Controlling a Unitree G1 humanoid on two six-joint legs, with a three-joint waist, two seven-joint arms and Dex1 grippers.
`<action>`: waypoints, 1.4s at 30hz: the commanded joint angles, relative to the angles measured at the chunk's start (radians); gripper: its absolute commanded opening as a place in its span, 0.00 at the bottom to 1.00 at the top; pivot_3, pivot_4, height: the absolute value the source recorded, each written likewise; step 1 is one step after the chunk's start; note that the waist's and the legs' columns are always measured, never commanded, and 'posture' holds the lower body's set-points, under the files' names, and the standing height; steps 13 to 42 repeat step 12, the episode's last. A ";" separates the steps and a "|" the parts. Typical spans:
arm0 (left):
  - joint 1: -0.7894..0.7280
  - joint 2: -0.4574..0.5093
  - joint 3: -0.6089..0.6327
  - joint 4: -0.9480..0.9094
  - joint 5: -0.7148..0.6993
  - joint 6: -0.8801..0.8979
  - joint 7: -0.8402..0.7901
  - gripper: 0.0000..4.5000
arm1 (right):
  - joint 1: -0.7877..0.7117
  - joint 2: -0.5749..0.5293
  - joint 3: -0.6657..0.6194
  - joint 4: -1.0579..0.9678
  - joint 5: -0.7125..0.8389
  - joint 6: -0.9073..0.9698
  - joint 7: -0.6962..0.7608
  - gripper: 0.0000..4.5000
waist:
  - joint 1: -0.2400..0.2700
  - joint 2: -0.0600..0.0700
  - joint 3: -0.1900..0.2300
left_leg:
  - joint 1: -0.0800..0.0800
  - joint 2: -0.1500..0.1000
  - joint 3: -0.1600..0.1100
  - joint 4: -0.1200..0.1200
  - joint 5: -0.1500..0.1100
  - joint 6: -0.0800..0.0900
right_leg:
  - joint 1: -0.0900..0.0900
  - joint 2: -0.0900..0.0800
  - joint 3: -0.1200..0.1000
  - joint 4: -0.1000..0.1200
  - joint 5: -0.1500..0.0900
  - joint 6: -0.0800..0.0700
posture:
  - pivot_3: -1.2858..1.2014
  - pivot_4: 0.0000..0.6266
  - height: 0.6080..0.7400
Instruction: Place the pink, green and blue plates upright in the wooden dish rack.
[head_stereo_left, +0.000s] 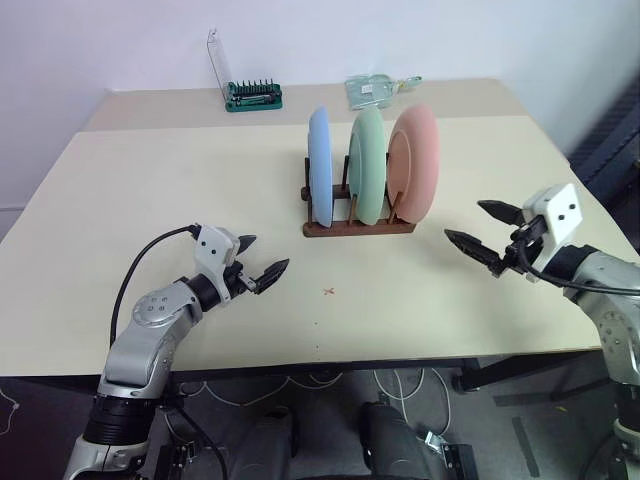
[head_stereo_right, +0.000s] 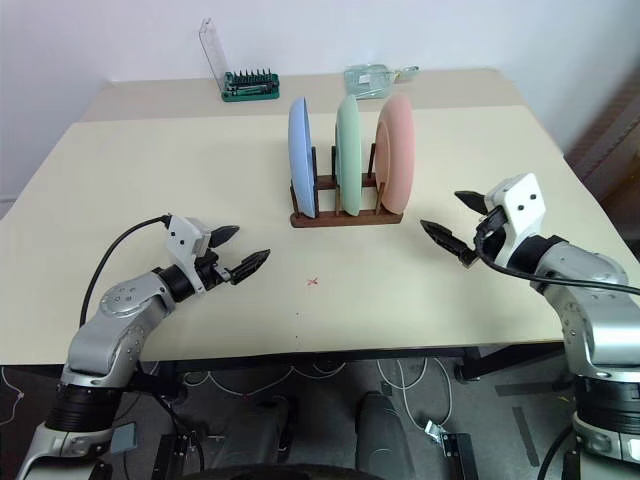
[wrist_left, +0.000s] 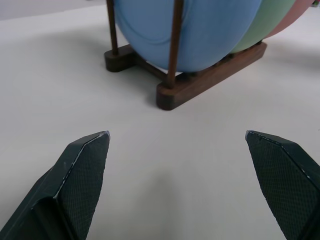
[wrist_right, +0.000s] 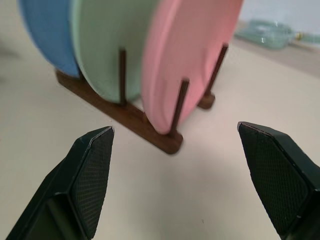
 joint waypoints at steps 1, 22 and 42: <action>0.008 0.017 0.039 -0.019 0.008 -0.035 0.001 1.00 | -0.031 0.017 -0.001 0.040 -0.014 -0.077 0.011 0.89 | -0.001 0.000 0.000 | 0.000 0.000 0.000 0.000 0.000 0.000 | 0.000 0.000 0.000 0.000 0.000 0.000 | 0.52 0.24 1.00; 0.036 -0.001 0.060 -0.023 0.032 -0.059 0.054 1.00 | -0.074 0.032 0.031 0.190 -0.046 -0.168 0.060 0.89 | 0.000 0.000 0.000 | 0.000 0.000 0.000 0.000 0.000 0.000 | 0.000 0.000 0.000 0.000 0.000 0.000 | 0.52 0.24 1.00; 0.036 -0.001 0.060 -0.023 0.032 -0.059 0.054 1.00 | -0.074 0.032 0.031 0.190 -0.046 -0.168 0.060 0.89 | 0.000 0.000 0.000 | 0.000 0.000 0.000 0.000 0.000 0.000 | 0.000 0.000 0.000 0.000 0.000 0.000 | 0.52 0.24 1.00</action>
